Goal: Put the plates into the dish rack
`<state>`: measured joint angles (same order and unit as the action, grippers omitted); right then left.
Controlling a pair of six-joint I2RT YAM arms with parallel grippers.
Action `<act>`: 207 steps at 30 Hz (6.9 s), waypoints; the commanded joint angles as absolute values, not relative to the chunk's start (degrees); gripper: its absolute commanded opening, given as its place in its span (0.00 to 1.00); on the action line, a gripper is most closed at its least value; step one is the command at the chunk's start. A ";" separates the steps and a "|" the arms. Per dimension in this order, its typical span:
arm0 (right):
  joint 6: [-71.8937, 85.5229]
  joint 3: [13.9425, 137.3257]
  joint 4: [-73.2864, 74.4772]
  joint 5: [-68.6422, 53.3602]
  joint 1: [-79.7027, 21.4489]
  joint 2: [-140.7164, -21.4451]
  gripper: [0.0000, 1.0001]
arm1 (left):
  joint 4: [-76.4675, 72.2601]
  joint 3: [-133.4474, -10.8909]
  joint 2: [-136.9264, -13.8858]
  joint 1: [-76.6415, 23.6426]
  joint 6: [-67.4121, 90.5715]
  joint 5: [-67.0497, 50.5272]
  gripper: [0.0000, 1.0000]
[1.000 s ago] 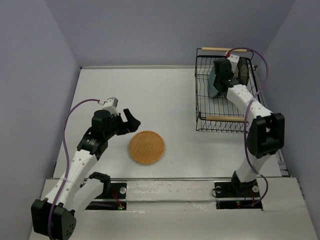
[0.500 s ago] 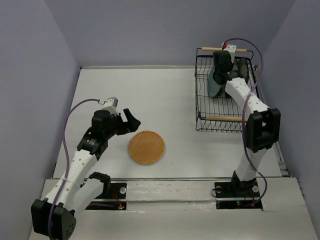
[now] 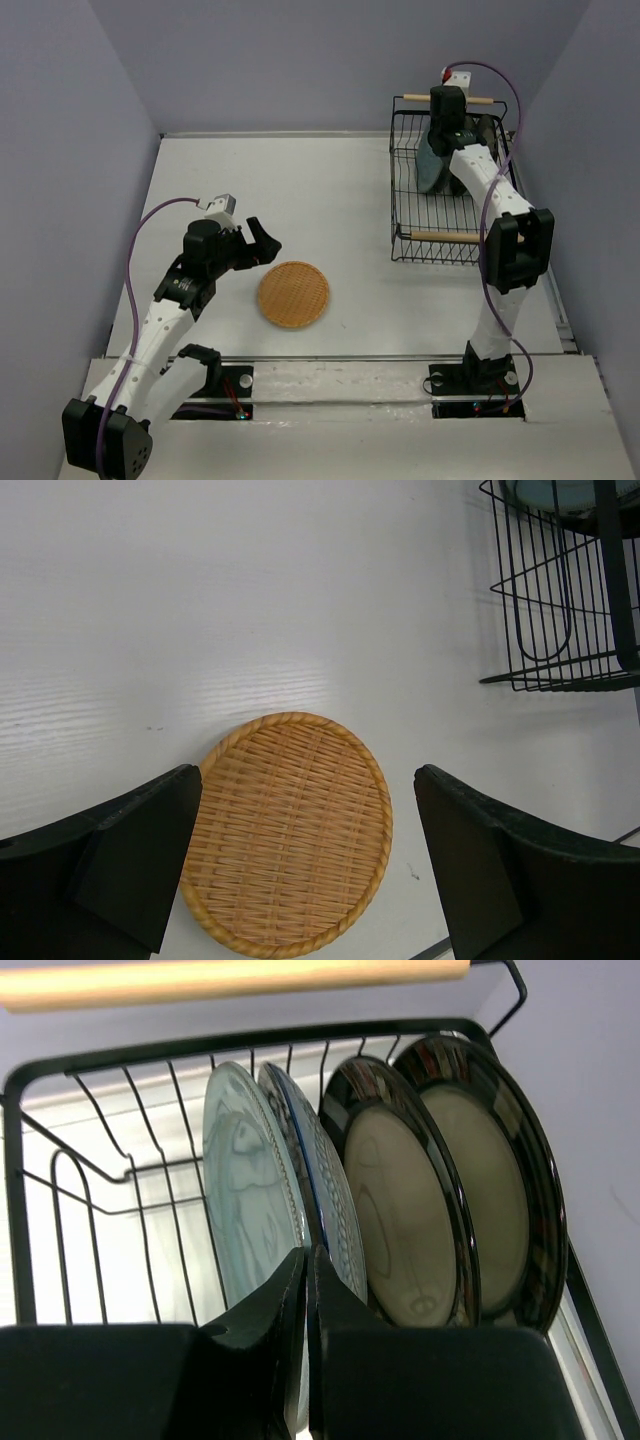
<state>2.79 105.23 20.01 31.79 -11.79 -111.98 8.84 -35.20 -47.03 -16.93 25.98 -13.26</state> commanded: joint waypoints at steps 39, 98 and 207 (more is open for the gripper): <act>4.13 120.85 20.13 12.57 -7.82 -126.03 0.10 | 7.56 -34.89 -47.81 -17.23 25.05 -12.83 0.99; 20.83 72.61 8.01 -1.32 -21.86 -75.44 0.35 | 24.94 -37.71 -53.35 -15.29 37.51 -2.82 0.96; 5.97 106.42 23.99 35.68 -17.93 -109.23 0.07 | 8.88 -36.21 -32.52 -20.13 20.39 -12.22 0.98</act>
<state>4.86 100.57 26.70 34.59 -19.07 -106.48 10.55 -36.45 -33.12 -20.18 21.43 -12.53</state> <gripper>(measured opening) 0.125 0.978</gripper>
